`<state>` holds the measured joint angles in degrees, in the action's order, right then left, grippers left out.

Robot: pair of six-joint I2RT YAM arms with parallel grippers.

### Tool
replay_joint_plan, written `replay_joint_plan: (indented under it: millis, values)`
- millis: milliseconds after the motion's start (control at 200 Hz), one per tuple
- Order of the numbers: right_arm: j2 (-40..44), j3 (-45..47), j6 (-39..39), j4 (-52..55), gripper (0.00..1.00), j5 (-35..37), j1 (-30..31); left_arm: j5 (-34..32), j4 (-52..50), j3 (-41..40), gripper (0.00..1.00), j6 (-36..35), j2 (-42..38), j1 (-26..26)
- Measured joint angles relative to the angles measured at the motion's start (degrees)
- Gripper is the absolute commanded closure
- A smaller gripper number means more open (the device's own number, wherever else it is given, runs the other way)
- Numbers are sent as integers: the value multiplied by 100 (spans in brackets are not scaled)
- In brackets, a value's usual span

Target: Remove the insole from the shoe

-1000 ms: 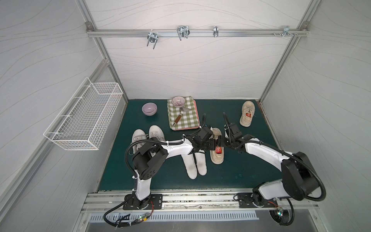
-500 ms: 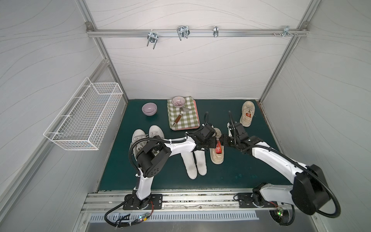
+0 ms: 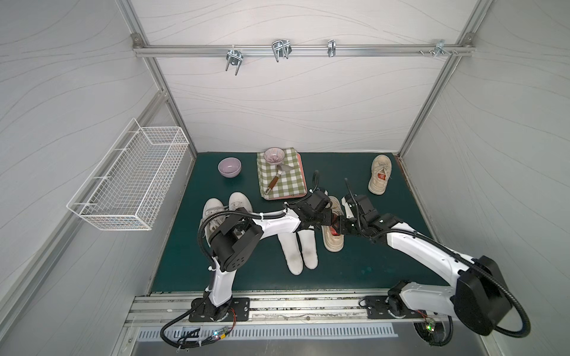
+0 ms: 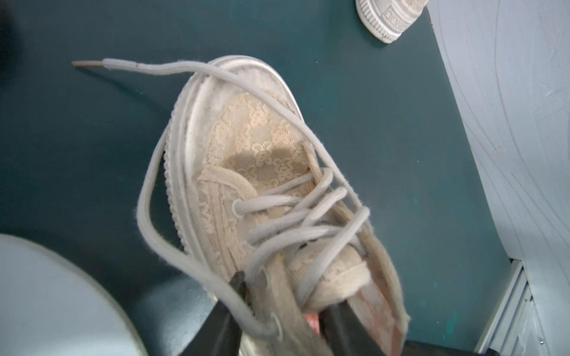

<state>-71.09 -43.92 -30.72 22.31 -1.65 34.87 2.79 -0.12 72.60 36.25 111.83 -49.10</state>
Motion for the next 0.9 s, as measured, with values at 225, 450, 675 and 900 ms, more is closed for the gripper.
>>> replay_joint_plan:
  millis: [225,450,675,900]
  values:
    - [-26,0,9,-13,55,-83,15,66,240,-111,67,33,0,33]
    - [-415,0,61,-101,53,37,-22,153,662,-407,74,76,-37,66]
    - [-914,-2,68,-295,49,46,-127,234,772,-481,83,92,-70,70]
    - [-1062,-149,50,-166,39,560,-125,334,802,-481,91,103,-70,70]
